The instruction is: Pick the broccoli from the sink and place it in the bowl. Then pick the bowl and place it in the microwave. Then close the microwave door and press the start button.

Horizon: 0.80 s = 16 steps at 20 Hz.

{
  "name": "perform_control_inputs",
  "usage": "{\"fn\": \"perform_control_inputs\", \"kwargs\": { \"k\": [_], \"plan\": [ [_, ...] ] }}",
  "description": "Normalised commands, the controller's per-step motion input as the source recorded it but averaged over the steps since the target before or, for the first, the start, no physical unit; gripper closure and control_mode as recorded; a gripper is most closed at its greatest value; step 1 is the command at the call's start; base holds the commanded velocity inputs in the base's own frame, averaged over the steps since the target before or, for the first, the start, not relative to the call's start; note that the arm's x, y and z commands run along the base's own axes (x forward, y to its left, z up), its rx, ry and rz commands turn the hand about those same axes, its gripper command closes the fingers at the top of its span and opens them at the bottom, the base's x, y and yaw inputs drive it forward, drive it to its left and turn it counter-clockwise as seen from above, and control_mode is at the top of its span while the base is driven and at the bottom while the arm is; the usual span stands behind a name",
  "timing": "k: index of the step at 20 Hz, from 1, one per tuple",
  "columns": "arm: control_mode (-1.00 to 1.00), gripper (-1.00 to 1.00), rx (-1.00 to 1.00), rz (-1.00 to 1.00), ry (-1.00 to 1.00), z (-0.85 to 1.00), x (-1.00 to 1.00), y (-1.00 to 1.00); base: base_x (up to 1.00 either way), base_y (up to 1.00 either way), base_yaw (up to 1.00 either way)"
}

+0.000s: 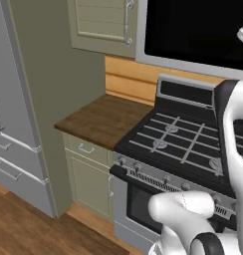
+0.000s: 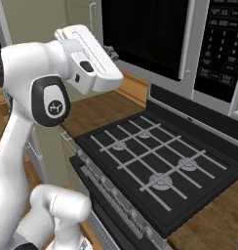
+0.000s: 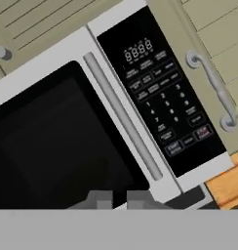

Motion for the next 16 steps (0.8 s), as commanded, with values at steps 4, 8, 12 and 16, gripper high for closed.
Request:
{"fn": "perform_control_inputs", "kwargs": {
  "k": [4, 8, 12, 16],
  "plan": [
    [-1.0, 1.0, -0.21, 0.0, 0.03, -0.41, -0.44, 0.27, 0.0, 0.0, 0.0],
    [-1.0, 1.0, -0.24, 0.0, 0.0, -0.18, -0.3, 0.03, 0.0, 0.0, 0.0],
    [-1.0, 1.0, -0.2, 0.01, 0.01, -0.22, -0.12, -0.05, 0.0, 0.0, 0.0],
    [-1.0, 1.0, -0.05, 0.04, 0.0, -0.34, -0.23, -0.03, 0.0, 0.0, 0.0]
  ]
}}
